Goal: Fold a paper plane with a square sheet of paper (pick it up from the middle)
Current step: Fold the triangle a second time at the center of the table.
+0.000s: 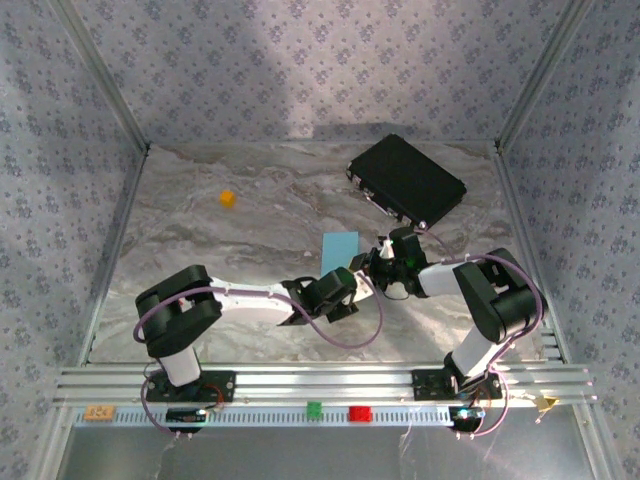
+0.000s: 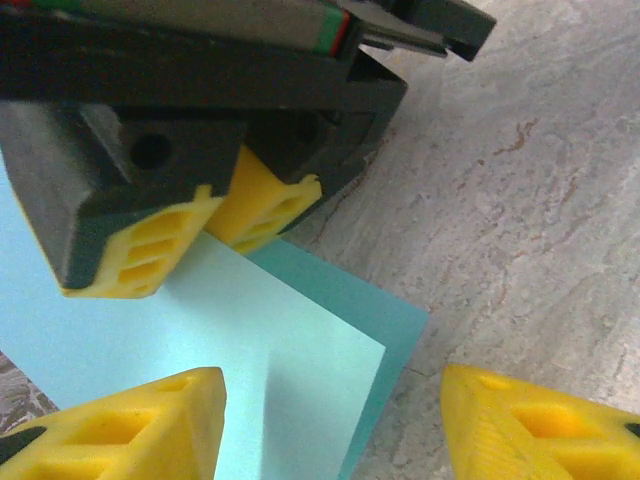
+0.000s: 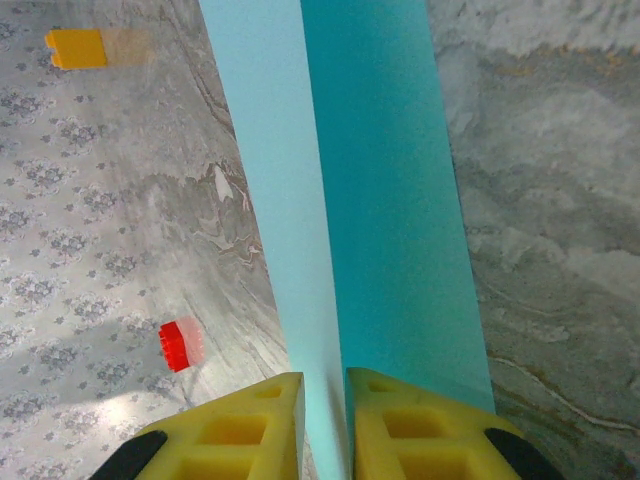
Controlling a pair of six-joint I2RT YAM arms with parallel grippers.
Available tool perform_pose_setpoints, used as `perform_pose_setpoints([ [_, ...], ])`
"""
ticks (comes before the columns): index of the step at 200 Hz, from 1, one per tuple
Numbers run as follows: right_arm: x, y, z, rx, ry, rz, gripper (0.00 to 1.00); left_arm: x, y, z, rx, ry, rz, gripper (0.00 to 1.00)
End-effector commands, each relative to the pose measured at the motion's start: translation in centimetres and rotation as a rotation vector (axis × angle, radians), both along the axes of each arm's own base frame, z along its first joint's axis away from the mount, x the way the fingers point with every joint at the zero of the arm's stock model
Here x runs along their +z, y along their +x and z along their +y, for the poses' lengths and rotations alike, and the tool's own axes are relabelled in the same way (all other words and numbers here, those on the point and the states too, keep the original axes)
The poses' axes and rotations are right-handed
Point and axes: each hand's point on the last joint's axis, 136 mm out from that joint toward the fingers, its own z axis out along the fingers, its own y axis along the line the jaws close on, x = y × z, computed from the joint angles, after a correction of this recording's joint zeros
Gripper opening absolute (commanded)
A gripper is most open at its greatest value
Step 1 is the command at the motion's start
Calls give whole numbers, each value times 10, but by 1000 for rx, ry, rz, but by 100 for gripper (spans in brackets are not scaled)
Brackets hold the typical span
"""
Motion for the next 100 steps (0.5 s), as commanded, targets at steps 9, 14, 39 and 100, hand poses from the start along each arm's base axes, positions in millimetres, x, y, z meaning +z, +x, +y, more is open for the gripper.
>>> perform_pose_setpoints([
  [9, 4, 3, 1, 5, 8, 0, 19, 2, 2, -5, -15, 21, -34, 55],
  [14, 5, 3, 1, 3, 8, -1, 19, 2, 2, -5, -15, 25, -36, 53],
  [39, 5, 3, 1, 4, 8, -3, 19, 3, 4, -5, -11, 32, -47, 48],
  [100, 4, 3, -1, -3, 4, 3, 19, 2, -1, -5, -31, 39, -24, 34],
])
